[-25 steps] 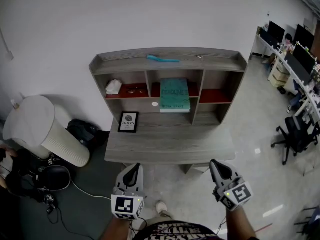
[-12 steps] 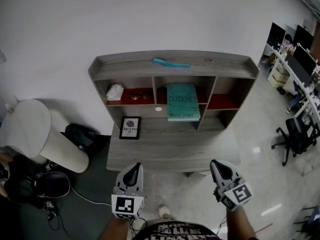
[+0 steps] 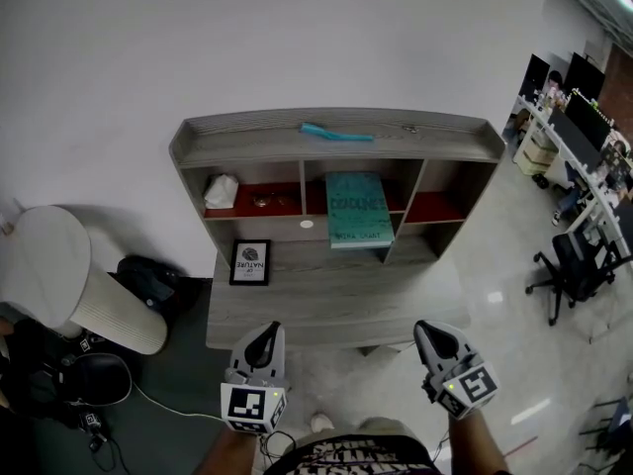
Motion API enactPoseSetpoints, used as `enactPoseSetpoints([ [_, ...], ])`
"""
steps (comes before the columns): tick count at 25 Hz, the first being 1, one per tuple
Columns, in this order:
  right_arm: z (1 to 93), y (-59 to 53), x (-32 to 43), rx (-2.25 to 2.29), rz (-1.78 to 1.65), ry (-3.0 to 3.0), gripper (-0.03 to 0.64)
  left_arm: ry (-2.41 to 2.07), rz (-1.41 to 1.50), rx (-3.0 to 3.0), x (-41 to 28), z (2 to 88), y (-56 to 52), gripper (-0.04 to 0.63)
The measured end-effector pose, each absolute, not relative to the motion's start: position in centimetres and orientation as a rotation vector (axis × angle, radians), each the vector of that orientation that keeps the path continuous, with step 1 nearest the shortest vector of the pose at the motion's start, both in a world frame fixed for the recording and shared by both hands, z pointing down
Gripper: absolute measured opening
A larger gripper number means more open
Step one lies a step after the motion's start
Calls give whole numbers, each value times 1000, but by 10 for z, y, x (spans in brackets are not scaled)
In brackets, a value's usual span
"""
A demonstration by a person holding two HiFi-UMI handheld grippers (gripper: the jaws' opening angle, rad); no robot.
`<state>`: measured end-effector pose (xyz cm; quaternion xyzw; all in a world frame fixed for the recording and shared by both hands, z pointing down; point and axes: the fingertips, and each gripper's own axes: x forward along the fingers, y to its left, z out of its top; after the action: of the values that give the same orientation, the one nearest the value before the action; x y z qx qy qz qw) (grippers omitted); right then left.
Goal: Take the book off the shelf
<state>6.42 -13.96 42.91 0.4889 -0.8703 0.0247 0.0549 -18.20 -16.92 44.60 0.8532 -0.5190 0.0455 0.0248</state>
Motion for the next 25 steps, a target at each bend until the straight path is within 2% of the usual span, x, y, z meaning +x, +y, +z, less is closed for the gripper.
enactPoseSetpoints([
  [12,437,-150,62,1473,120,-2648,3,-1609,136,2647,-182,449,-179,6],
  [25,442,-231,66,1450,164,-2719,4,-1641,217,2624,-178,456,-247,6],
])
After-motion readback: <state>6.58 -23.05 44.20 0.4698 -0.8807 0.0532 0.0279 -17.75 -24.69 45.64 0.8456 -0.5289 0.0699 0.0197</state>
